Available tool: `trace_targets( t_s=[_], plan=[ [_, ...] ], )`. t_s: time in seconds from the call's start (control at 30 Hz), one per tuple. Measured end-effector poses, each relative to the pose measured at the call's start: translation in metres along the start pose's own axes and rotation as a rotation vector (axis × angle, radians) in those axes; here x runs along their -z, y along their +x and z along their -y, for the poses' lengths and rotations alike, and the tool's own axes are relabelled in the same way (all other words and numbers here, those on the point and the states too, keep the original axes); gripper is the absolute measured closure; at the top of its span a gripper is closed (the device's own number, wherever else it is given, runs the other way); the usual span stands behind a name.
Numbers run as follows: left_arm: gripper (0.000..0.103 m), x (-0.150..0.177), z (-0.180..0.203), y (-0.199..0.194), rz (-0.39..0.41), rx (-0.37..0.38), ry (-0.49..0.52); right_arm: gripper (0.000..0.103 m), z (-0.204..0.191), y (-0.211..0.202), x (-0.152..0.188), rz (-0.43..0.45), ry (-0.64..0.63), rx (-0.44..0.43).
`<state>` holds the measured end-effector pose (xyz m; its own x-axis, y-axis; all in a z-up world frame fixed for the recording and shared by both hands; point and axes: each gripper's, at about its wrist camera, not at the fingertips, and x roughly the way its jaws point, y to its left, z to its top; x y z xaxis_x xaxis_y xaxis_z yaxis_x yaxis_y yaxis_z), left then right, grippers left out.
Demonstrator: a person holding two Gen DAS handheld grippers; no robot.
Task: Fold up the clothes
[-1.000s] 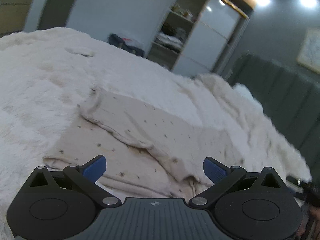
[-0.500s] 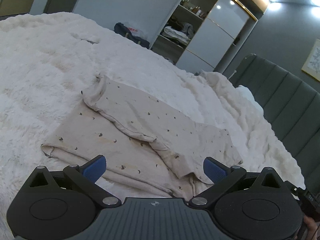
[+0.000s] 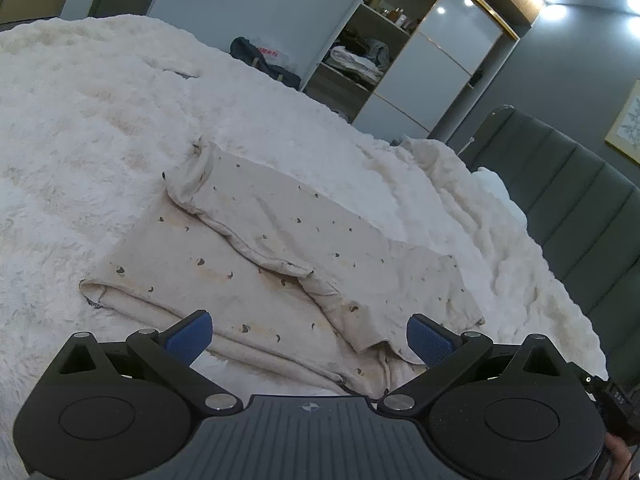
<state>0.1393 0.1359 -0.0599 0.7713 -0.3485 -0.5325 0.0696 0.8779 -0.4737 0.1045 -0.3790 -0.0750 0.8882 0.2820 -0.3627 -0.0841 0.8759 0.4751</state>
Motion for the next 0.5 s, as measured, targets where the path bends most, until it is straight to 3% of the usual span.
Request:
trace_targets(
  t_s=[0.5],
  plan=[
    [0.001,-0.0002,-0.0007,0.0021,-0.002,0.003,-0.006,0.006,-0.001,0.0004,0.0011,0.0,0.002,0.001]
  ],
)
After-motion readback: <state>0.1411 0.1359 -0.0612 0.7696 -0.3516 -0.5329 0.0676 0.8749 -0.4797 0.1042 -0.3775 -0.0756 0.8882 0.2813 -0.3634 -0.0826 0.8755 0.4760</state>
